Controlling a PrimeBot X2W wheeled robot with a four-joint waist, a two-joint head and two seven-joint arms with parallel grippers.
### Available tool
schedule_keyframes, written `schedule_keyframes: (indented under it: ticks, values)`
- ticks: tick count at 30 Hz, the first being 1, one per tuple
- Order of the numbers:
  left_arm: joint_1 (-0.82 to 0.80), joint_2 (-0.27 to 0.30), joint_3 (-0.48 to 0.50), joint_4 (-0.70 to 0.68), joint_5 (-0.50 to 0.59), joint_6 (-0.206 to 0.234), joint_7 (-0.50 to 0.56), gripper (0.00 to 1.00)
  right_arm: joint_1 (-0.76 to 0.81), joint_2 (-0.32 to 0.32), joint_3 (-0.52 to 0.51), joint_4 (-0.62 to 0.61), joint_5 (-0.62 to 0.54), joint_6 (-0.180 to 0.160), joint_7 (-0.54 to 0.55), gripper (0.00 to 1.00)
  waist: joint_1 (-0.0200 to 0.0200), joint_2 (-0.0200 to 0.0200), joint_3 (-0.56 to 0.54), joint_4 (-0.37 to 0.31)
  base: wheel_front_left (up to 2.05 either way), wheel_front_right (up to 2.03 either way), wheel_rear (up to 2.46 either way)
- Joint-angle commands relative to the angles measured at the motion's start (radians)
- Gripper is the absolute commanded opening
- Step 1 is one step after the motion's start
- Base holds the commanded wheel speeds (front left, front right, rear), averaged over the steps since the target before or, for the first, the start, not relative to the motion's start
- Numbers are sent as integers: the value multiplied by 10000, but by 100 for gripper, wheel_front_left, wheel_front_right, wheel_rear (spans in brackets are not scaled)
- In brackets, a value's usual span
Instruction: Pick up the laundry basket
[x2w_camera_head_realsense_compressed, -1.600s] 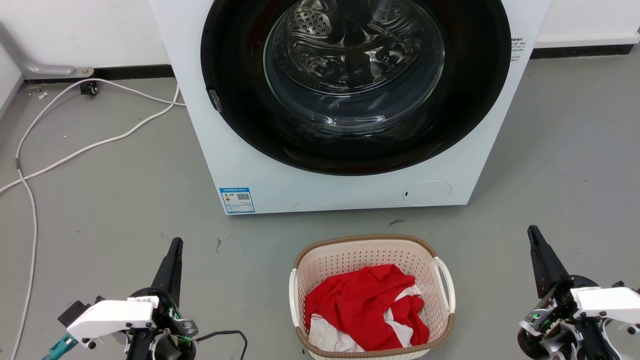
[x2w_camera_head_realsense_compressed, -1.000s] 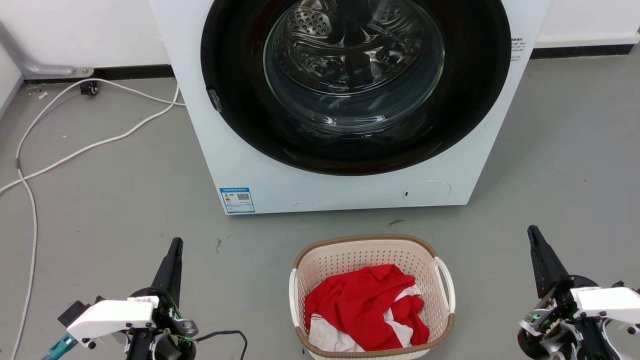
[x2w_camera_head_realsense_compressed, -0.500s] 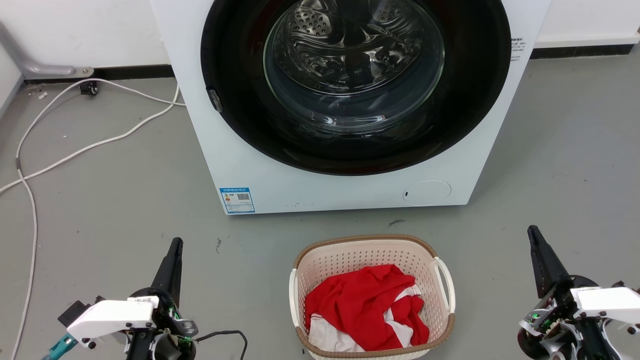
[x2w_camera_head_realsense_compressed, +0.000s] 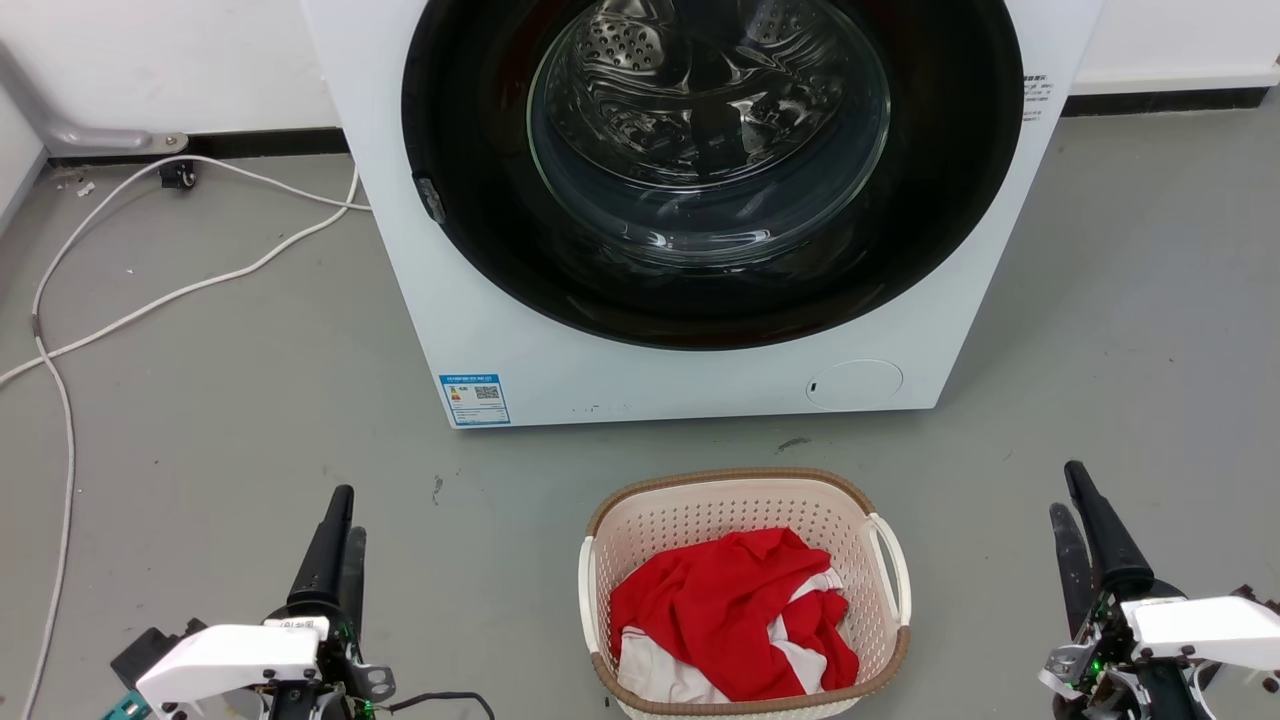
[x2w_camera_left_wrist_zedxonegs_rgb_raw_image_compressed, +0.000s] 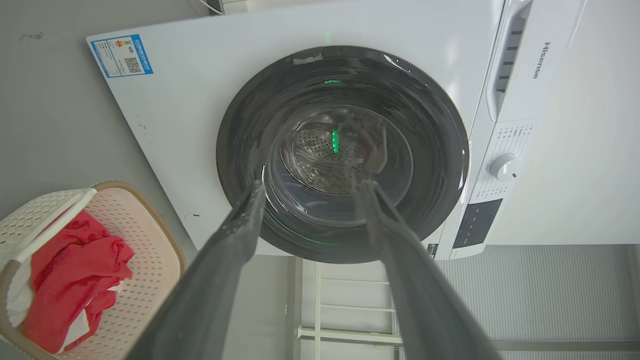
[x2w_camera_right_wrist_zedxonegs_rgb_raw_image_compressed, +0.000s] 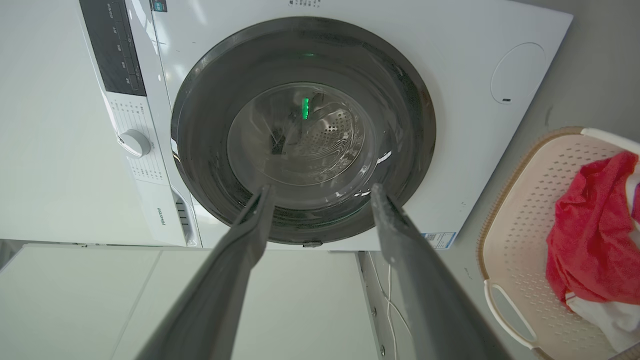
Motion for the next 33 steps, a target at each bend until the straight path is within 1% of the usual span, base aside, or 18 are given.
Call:
schedule_keyframes:
  ticks: [1,8,21,33]
  values:
    - [-149,34,62,-271,312,-6,-101,100,-140,-15,12,-309,-417,0,-90,100,0,0,3,1,0,0,0]
    - [-97,40,96,-677,1743,100,-426,100,-31,-16,147,-800,-2192,0,-415,100,0,0,18,11,0,0,0]
    - [182,50,-209,-1310,4489,367,-964,100,226,-17,563,-1480,-5341,0,-954,100,0,0,4,33,0,0,0]
    - [404,59,-513,-1587,6512,541,-1396,100,453,-19,777,-1735,-7403,0,-1392,100,0,0,-38,48,0,0,0]
